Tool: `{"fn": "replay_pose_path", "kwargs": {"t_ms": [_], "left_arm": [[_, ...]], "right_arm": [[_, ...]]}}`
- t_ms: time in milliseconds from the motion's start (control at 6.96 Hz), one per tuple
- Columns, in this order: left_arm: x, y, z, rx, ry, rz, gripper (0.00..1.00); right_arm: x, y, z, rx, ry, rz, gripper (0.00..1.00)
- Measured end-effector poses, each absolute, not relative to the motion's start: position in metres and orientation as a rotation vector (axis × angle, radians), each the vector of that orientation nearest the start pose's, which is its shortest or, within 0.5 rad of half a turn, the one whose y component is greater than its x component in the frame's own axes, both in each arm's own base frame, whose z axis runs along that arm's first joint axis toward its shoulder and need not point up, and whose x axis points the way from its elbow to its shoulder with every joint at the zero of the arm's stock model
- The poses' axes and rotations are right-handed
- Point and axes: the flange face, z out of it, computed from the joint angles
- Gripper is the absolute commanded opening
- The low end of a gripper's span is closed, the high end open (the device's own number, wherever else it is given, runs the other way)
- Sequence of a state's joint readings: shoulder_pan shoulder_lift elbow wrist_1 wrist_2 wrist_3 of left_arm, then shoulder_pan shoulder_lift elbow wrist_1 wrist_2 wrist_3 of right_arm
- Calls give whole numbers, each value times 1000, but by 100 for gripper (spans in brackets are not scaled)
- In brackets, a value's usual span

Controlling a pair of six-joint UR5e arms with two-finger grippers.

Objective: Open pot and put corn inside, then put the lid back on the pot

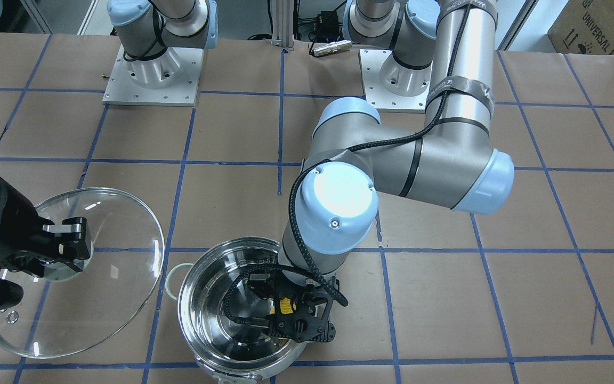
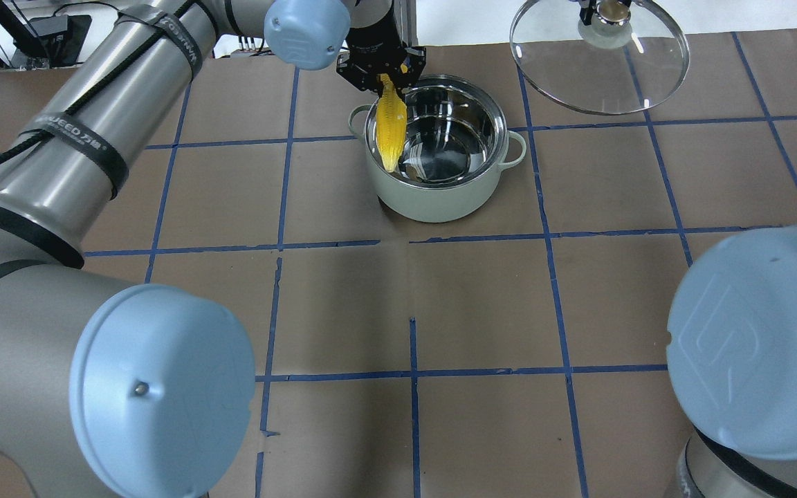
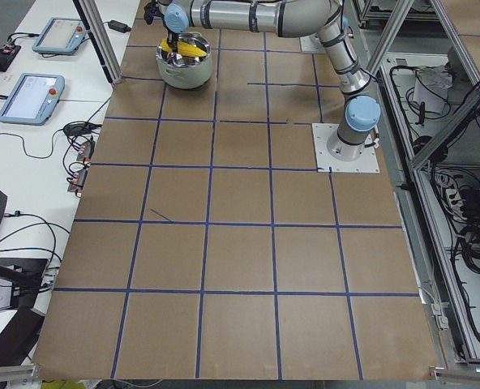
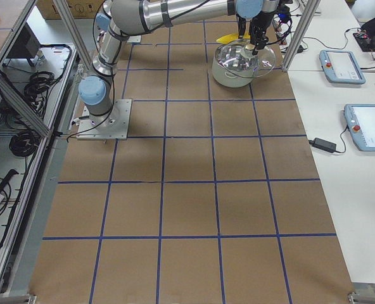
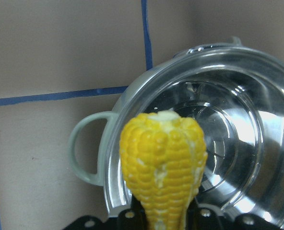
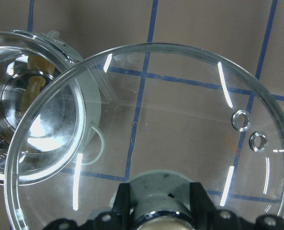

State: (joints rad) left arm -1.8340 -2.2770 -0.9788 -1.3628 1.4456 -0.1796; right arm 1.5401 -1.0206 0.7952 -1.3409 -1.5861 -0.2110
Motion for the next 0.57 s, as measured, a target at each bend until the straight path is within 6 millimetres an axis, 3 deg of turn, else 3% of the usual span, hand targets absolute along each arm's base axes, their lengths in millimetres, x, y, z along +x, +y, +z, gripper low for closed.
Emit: {"fn": "replay_pose_path", "kwargs": {"t_ms": [144, 287, 575], "left_arm": [[-352, -712, 346, 156, 3279, -109, 70], [-362, -712, 339, 163, 3275, -102, 100], [-370, -712, 328, 138, 3273, -83, 100]], "right_arm": [[111, -708, 511, -283, 3144, 12, 8], [113, -708, 511, -284, 3144, 13, 8], [119, -706, 512, -296, 3145, 14, 8]]}}
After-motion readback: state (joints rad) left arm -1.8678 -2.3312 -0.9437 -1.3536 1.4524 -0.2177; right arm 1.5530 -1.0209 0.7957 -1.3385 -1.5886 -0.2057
